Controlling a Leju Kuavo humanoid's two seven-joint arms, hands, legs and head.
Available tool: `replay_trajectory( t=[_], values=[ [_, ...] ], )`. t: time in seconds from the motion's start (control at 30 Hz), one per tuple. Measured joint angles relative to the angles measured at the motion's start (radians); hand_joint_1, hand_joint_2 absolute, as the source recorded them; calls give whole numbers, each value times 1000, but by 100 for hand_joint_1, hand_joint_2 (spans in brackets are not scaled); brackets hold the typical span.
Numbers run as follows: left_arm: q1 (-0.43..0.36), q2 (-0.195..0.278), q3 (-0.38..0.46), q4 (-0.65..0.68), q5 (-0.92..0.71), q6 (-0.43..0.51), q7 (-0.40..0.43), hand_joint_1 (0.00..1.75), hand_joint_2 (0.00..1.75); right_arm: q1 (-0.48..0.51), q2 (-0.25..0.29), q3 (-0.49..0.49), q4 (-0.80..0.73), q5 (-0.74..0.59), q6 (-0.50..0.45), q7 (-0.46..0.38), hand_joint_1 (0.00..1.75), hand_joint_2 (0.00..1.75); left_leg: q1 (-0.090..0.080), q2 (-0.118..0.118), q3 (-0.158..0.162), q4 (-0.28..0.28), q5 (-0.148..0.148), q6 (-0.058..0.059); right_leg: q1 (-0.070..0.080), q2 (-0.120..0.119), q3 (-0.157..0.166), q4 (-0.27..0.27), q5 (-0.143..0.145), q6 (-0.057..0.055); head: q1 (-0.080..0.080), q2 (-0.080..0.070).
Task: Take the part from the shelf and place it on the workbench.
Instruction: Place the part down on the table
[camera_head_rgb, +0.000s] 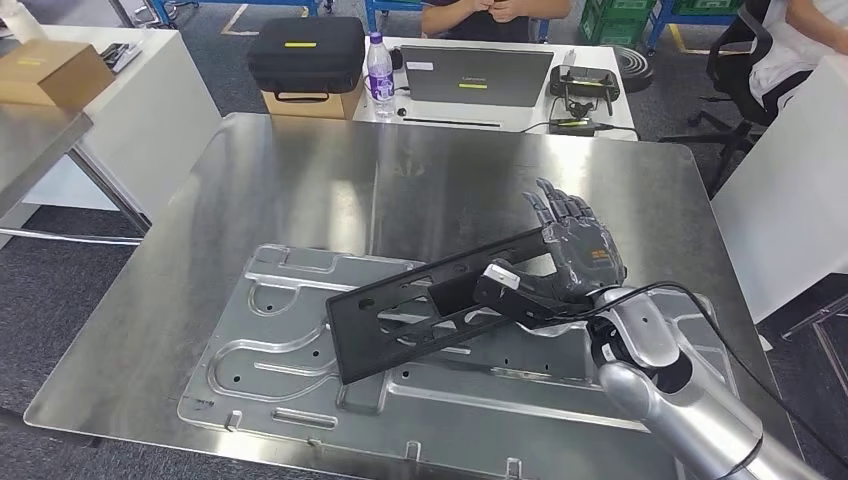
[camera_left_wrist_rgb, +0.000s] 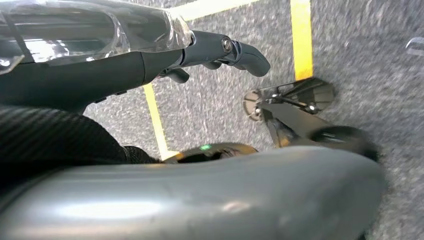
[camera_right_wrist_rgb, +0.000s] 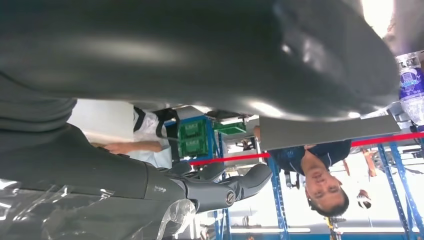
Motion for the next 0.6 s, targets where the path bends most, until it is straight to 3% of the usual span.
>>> replay_trajectory(
  t=[0.07, 0.13, 0.17, 0.23, 0.3, 0.33, 0.37, 0.4, 0.43, 0.5, 0.53, 0.6],
  values=[
    [4, -2, -3, 0, 0, 0, 0, 0, 0, 0, -2, 0, 0, 1, -1, 1, 0, 0, -8, 3, 29, -59, 17, 2, 2, 0, -4, -1, 11, 6, 1, 0],
    [5, -4, -5, 0, 0, 0, 0, 0, 0, 1, -4, -1, 0, 1, -2, 2, 0, 0, -6, 5, 21, -68, 32, -1, 0, 0, -9, -1, 19, 17, 0, 0],
    [4, -5, -6, 0, 0, 0, 0, 0, 0, 1, -5, -1, -1, 1, -2, 2, 0, 0, -3, 6, 17, -76, 41, 1, 0, 0, -17, 9, 7, 22, 1, 0],
    [2, -6, -8, 0, 0, 0, 0, 0, 0, 1, -9, -1, -1, 1, -2, 3, 0, 0, 4, 9, 3, -88, 63, 7, 1, -1, -48, 85, -66, 29, 4, 0],
    [1, -6, -8, 0, 0, 0, -1, 0, 0, 3, -11, -1, -1, 1, -2, 4, 0, 0, 4, 11, -18, -89, 82, 9, -2, -1, -88, 218, -155, 35, 6, 0],
    [1, -6, -9, 0, 0, 0, -2, 0, 0, 6, -12, -1, -1, 1, -2, 5, 0, 0, 5, 11, -29, -88, 91, 7, -6, -1, -98, 272, -174, 40, 6, 0],
    [0, -6, -9, 0, 0, 0, -2, 0, 0, 7, -12, -1, -1, 1, -2, 6, 0, 0, 6, 12, -40, -87, 99, 4, -11, -1, -93, 295, -171, 46, 6, 0],
    [-1, -6, -9, 0, 0, 0, -3, 0, 0, 8, -13, -1, -1, 1, -2, 6, 0, 0, 9, 12, -51, -86, 108, -1, -17, -2, -69, 282, -148, 52, 6, 0],
    [-2, -6, -9, 0, 0, 0, -3, 0, 0, 8, -14, -1, -1, 1, -2, 7, 0, 0, 13, 12, -62, -82, 115, -7, -24, -3, -26, 232, -119, 60, 6, 0],
    [-5, -5, -9, 0, 0, 0, -3, 0, 0, 7, -14, -1, -1, 1, -2, 9, 0, 0, 16, 10, -82, -70, 127, -22, -34, -3, 77, 87, -92, 73, 6, 0],
    [-7, -4, -9, 0, 0, 0, -3, 0, 0, 7, -14, -2, -1, 1, -2, 10, 0, 0, 16, 9, -92, -64, 134, -31, -35, -2, 108, 33, -94, 72, 6, 0],
    [-8, -4, -9, 0, 0, 0, -4, 0, 0, 9, -14, -4, -2, 1, -1, 12, 0, 0, 17, 8, -106, -63, 154, -44, -27, 0, 115, -5, -98, 53, 5, 0]
  ],
)
